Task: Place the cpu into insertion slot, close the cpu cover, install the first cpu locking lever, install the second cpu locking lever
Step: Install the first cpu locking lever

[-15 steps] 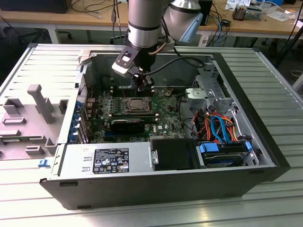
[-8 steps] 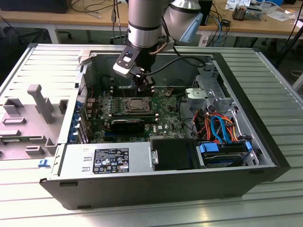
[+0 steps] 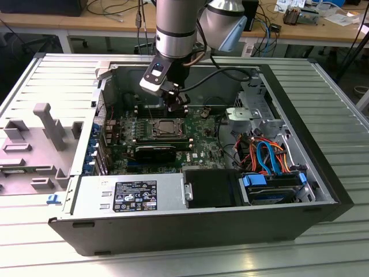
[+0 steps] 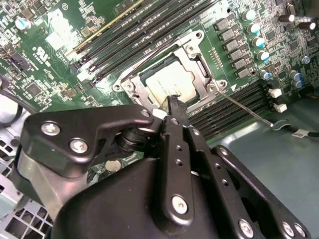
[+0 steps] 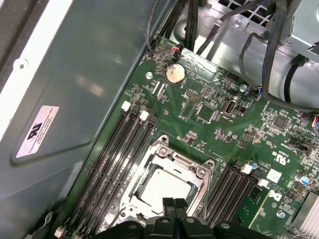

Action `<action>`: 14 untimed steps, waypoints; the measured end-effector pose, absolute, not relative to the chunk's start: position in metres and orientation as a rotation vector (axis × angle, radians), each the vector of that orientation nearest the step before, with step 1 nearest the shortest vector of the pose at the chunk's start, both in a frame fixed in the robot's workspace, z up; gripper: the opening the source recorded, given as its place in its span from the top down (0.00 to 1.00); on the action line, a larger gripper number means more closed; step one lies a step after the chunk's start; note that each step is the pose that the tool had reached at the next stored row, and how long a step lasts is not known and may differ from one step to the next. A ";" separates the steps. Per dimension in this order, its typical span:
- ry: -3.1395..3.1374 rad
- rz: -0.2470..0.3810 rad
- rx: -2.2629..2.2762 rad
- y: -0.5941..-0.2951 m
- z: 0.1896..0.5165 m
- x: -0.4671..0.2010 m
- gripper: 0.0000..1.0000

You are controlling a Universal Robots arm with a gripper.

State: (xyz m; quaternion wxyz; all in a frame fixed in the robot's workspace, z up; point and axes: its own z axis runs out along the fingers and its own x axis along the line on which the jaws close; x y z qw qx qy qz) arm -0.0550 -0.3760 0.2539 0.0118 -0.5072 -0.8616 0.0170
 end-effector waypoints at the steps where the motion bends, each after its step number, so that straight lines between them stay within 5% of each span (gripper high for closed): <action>1: -2.692 0.053 -1.573 -0.376 0.254 -0.055 0.89; 14: -2.805 0.056 -1.367 -0.376 0.254 -0.055 0.89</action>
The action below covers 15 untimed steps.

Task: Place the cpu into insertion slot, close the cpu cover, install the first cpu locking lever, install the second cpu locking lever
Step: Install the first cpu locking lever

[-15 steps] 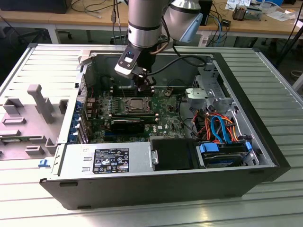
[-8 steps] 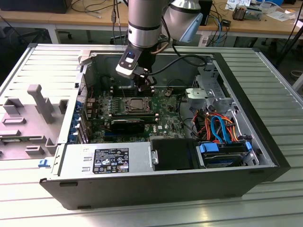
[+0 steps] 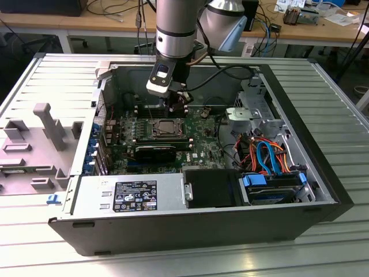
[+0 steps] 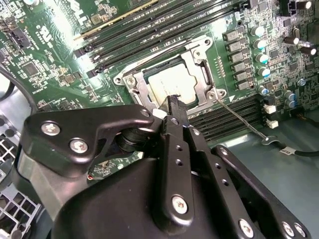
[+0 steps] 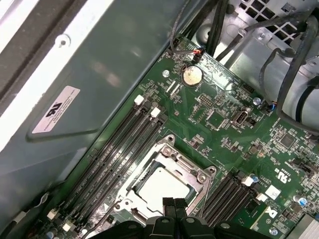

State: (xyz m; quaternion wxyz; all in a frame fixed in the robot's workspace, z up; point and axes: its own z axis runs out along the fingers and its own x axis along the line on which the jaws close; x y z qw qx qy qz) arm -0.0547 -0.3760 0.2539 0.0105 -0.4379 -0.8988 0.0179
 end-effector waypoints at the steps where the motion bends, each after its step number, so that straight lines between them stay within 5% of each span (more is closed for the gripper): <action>1: -2.809 0.056 -1.359 -0.376 0.254 -0.055 0.89; 15: -2.848 0.057 -1.277 -0.376 0.254 -0.055 0.89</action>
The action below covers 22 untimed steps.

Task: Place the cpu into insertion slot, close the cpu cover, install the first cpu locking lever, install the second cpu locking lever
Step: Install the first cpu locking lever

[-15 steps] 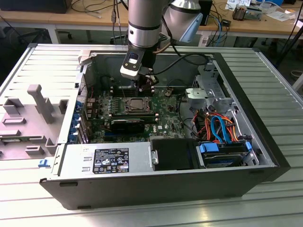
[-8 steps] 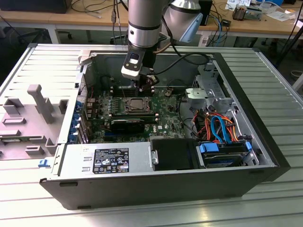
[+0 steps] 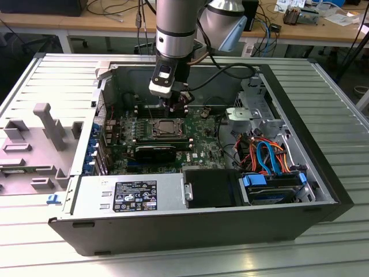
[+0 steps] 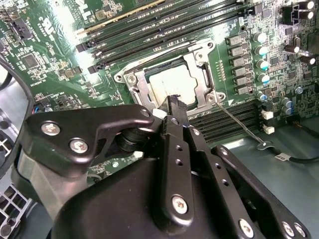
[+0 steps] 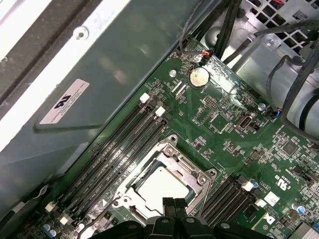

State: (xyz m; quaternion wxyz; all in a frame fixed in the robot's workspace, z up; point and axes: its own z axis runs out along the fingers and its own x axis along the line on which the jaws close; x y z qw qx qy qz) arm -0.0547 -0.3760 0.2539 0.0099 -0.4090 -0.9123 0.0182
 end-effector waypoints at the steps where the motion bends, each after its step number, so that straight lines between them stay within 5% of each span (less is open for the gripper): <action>1: -2.851 0.057 -1.271 -0.376 0.254 -0.055 0.89; 22: -2.900 0.058 -1.160 -0.376 0.254 -0.055 0.89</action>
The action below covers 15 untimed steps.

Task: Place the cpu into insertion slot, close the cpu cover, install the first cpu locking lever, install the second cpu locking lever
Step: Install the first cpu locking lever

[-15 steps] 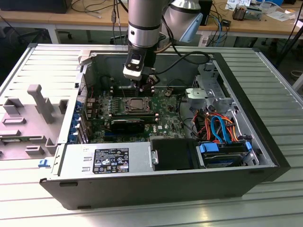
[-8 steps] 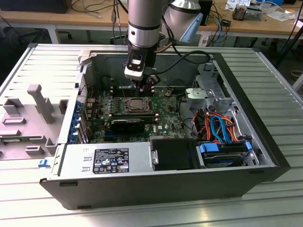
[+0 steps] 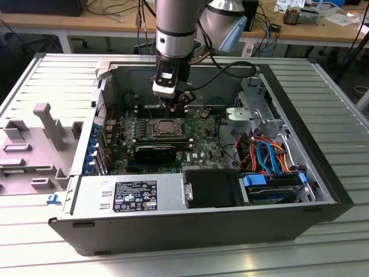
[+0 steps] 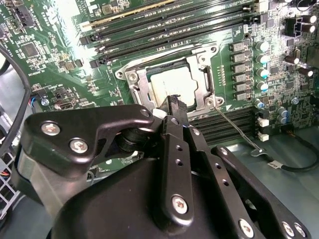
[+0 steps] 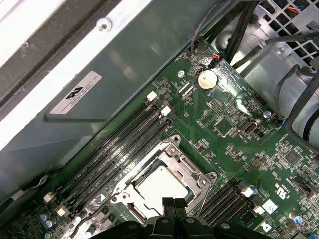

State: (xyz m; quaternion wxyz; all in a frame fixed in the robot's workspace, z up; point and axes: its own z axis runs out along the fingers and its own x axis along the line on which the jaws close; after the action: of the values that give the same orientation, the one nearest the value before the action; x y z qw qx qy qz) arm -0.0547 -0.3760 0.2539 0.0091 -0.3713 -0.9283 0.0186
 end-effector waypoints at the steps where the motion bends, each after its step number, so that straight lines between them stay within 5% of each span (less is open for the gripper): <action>1: -2.901 0.058 -1.156 -0.376 0.254 -0.055 0.89; 15: -2.926 0.059 -1.093 -0.376 0.254 -0.055 0.89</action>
State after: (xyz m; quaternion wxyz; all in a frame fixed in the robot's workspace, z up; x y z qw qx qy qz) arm -0.0547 -0.3760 0.2539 0.0087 -0.3499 -0.9366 0.0188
